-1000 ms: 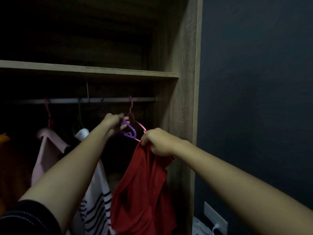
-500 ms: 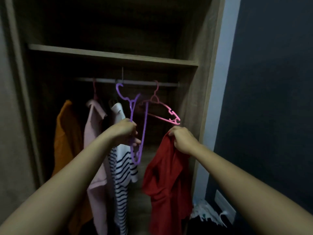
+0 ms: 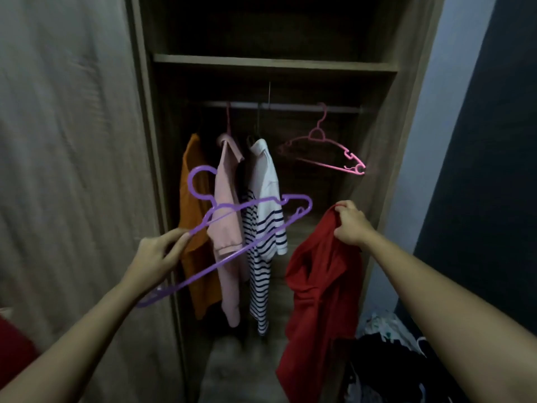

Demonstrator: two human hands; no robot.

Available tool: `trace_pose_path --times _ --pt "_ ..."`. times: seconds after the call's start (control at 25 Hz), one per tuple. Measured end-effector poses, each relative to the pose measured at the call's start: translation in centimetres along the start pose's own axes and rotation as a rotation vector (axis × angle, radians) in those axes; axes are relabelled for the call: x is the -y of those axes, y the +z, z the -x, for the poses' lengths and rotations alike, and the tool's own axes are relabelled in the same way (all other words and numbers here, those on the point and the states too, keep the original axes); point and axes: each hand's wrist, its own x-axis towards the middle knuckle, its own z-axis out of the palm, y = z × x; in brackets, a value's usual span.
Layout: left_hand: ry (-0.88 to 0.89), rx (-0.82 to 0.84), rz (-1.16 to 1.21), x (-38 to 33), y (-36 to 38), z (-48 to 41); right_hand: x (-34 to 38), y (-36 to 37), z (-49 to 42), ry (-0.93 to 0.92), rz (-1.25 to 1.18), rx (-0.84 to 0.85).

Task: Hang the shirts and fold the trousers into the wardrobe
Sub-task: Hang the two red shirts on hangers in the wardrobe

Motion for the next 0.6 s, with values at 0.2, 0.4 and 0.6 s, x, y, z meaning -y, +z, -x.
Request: trace_pose_path --times 0.2,0.4,0.6 --pt "0.196 0.096 0.035 0.0 -0.4 1.4 4.2 -0.6 1.8 -0.184 0.07 0.082" --pt "0.257 0.052 0.128 -2.1 2.5 0.8 12.3 -2.2 4.7 -0.559 0.199 0.012" --pt "0.23 -0.18 0.068 -2.9 0.6 -1.0 12.1 -3.4 4.4 -0.723 0.398 -0.634"
